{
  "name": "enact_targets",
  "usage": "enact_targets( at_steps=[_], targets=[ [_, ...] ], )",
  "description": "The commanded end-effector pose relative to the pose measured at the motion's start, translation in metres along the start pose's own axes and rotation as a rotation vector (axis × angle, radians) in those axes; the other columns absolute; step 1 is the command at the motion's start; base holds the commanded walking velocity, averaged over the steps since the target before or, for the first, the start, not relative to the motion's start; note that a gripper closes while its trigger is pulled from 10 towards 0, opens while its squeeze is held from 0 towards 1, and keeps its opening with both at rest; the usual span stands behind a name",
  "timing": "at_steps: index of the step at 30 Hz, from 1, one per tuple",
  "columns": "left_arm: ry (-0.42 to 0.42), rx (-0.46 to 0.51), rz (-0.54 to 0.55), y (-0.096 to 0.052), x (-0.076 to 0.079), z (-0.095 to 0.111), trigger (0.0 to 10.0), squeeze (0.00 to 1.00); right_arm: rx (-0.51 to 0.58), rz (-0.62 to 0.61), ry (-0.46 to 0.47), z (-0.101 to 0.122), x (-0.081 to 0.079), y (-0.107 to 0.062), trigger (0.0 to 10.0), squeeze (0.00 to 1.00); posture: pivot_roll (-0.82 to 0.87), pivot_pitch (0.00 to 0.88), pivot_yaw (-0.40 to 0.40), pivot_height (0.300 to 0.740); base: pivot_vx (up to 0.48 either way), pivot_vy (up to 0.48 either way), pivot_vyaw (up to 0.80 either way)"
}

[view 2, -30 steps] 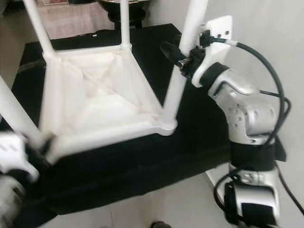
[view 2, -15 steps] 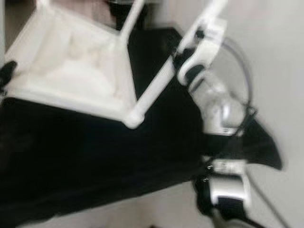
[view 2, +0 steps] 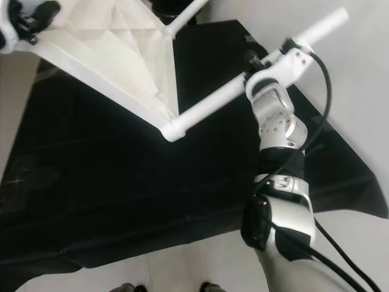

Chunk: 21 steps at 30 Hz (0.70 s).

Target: Building children table

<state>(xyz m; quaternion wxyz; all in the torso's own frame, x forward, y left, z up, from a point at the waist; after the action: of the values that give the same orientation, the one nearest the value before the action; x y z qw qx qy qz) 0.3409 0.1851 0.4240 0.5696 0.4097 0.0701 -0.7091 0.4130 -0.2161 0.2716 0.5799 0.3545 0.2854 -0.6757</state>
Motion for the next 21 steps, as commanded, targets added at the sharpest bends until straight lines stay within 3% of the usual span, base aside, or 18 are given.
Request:
enact_targets(
  at_steps=[1,3,8,14,15,16,17,21],
  targets=[
    [-0.173,0.537,0.092,-0.021,-0.037,0.101,10.0,0.00,-0.326,-0.349,-0.095,-0.092,0.090,-0.020,10.0,0.00,-0.02,0.133,0.075,0.740,0.000,0.000,0.00],
    [-0.219,0.567,0.023,-0.016,-0.031,0.107,10.0,0.00,-0.333,-0.412,-0.116,-0.099,0.106,-0.025,10.0,0.00,-0.02,0.136,0.083,0.740,0.000,0.000,0.00],
    [-0.278,0.608,-0.074,-0.007,-0.028,0.116,10.0,0.00,-0.356,-0.472,-0.060,-0.115,0.117,-0.032,10.0,0.00,0.00,0.149,0.108,0.740,0.000,0.000,0.00],
    [-0.281,0.632,-0.185,0.007,-0.027,0.131,10.0,0.00,-0.367,-0.496,-0.027,-0.124,0.115,-0.033,10.0,0.00,0.02,0.160,0.125,0.740,0.000,0.000,0.00],
    [-0.281,0.627,-0.203,0.013,-0.028,0.132,10.0,0.43,-0.364,-0.498,-0.025,-0.124,0.114,-0.032,10.0,0.00,0.02,0.167,0.132,0.740,0.000,0.000,0.00],
    [-0.281,0.627,-0.203,0.013,-0.028,0.132,10.0,0.43,-0.364,-0.498,-0.025,-0.124,0.114,-0.032,10.0,0.00,0.02,0.167,0.132,0.740,0.000,0.000,0.00],
    [-0.285,0.618,-0.213,0.020,-0.029,0.132,10.0,1.00,-0.359,-0.501,-0.023,-0.124,0.113,-0.032,10.0,0.00,0.02,0.169,0.136,0.740,0.000,0.000,0.00],
    [-0.272,0.589,-0.192,0.032,-0.031,0.134,10.0,1.00,-0.342,-0.528,-0.009,-0.123,0.116,-0.032,10.0,0.00,0.03,0.175,0.147,0.740,0.000,0.000,0.00]
  ],
)
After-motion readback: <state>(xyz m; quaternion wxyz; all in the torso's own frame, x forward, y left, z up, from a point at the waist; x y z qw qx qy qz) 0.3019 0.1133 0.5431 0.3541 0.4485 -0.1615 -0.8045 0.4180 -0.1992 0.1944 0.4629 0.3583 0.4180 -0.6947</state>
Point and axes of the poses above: a point about 5 cm out from each wrist's last joint towards the gripper, its own y axis pointing out of the wrist towards the gripper, its own z axis along the axis of the wrist's last joint, x = y × z, the point moved 1 cm from there along y, pointing out of the wrist towards the gripper, and after that the axes turned 11 degrees about y, right-handed, at the moved point
